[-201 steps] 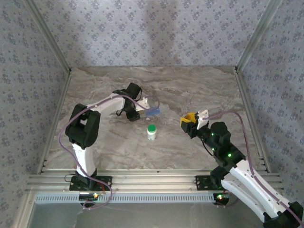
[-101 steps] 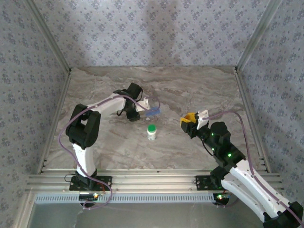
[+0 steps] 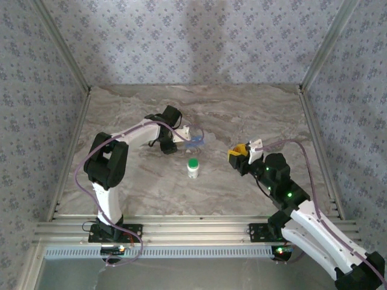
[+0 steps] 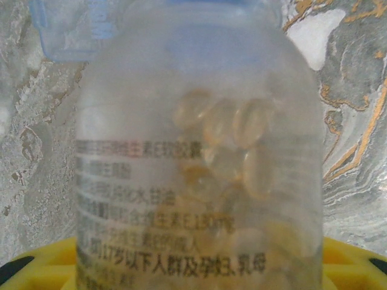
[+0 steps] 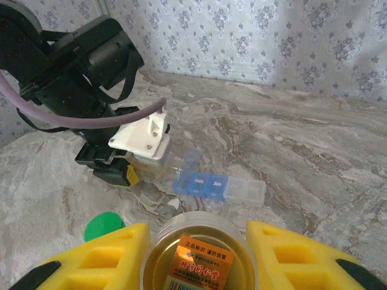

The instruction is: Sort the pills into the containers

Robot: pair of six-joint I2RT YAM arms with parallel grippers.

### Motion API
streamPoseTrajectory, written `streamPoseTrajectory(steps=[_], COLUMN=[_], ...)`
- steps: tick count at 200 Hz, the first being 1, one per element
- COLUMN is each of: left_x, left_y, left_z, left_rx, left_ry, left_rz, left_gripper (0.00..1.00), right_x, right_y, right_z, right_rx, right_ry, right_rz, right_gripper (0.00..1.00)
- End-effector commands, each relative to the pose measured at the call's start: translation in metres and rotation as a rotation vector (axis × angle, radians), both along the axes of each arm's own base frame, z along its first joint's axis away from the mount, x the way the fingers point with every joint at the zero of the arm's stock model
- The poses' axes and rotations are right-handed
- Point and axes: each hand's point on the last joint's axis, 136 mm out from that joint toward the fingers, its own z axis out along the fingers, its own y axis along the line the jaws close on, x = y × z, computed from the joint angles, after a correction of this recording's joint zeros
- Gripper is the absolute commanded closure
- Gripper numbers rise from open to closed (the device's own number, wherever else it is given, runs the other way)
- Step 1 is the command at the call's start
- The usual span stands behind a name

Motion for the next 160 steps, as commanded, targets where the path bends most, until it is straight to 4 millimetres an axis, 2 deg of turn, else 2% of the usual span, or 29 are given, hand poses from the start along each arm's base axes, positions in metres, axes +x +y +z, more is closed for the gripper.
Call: streamPoseTrajectory(steps=[1, 59, 114, 160], left_x=[0.003, 0.004, 0.006, 0.010], left_y=[0.001, 0.005, 0.000, 0.008], left_z=[0.024, 0.025, 0.026, 0.028], left_rx=[0.015, 0.077, 0.072, 0.152], left_ry=[-0.043, -0.068, -0.085, -0.127], left_rz=[-0.032, -0.072, -0.087, -0.122], left_gripper=[0.77, 0.77, 0.77, 0.77], right_x=[-0.001, 0.002, 0.006, 0.009], right_y=[0.004, 0.005, 0.011, 0.010], right_z=[0.004, -0.002, -0.011, -0.015], right_rx=[0.023, 0.013, -0.005, -0.019], right_ry=[-0.010, 0.005, 0.037, 0.040], right_rz=[0.016, 0.013, 0.027, 0.018], right_gripper=[0.88, 0.88, 0.88, 0.88])
